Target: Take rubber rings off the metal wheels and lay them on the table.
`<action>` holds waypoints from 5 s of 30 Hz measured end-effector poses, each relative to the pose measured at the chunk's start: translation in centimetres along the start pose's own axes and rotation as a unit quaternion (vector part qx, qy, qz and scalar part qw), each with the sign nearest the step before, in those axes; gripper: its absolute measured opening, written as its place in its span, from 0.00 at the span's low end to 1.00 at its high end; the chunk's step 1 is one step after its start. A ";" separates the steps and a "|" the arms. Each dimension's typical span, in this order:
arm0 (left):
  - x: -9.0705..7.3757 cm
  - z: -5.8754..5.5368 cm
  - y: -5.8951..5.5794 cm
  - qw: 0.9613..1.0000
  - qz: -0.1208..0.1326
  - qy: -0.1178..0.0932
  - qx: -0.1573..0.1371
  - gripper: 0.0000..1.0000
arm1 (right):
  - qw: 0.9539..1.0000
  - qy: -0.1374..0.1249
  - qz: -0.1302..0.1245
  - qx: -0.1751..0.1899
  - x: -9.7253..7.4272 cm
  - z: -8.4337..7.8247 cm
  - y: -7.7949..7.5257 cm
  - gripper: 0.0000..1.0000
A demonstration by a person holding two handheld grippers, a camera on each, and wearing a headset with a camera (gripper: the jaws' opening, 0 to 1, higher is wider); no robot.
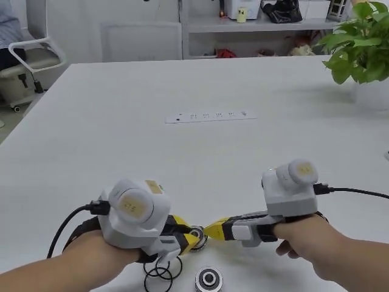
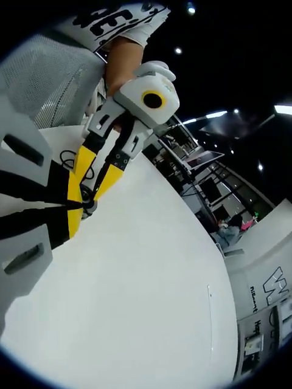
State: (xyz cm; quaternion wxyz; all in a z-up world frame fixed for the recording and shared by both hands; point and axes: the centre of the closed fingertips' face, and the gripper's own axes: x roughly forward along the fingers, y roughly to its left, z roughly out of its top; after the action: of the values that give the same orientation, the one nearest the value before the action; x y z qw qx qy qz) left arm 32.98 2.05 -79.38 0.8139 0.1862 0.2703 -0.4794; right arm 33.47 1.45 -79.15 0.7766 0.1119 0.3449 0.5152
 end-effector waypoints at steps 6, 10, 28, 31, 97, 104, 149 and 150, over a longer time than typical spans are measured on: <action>0.0 0.0 0.0 1.000 0.000 0.000 0.000 0.12 | 1.000 -0.002 0.005 -0.001 0.1 0.0 0.1 0.00; 0.0 0.0 0.0 1.000 0.000 0.000 0.000 0.12 | 1.000 0.001 0.005 -0.011 0.2 0.0 0.3 0.00; -0.1 0.0 -0.3 1.000 -0.002 -0.003 0.002 0.12 | 0.999 0.007 0.029 -0.037 0.9 -0.1 2.0 0.00; -0.1 0.1 -0.3 1.000 -0.001 -0.003 0.002 0.13 | 0.999 0.006 0.028 -0.041 0.8 -0.1 1.8 0.00; -8.7 1.1 -0.4 0.997 -0.005 -0.081 -0.018 0.48 | 0.998 -0.021 0.052 -0.021 0.1 1.3 3.5 0.00; -9.5 0.4 -0.5 0.997 -0.001 -0.080 -0.017 0.53 | 0.998 -0.011 0.061 -0.023 0.4 0.9 4.1 0.00; -11.0 -2.3 -1.2 0.998 0.011 -0.066 -0.022 0.58 | 0.988 0.087 0.096 -0.084 1.8 -3.3 6.3 0.00; -11.0 -2.3 -1.2 0.998 0.011 -0.066 -0.022 0.58 | 0.988 0.088 0.095 -0.087 1.8 -3.4 6.3 0.00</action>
State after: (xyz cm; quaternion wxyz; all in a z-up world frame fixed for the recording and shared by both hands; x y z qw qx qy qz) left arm 26.93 10.27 -74.45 0.8390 0.1392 0.2247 -0.4755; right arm 27.13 5.21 -79.06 0.6972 0.0307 0.3540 0.6226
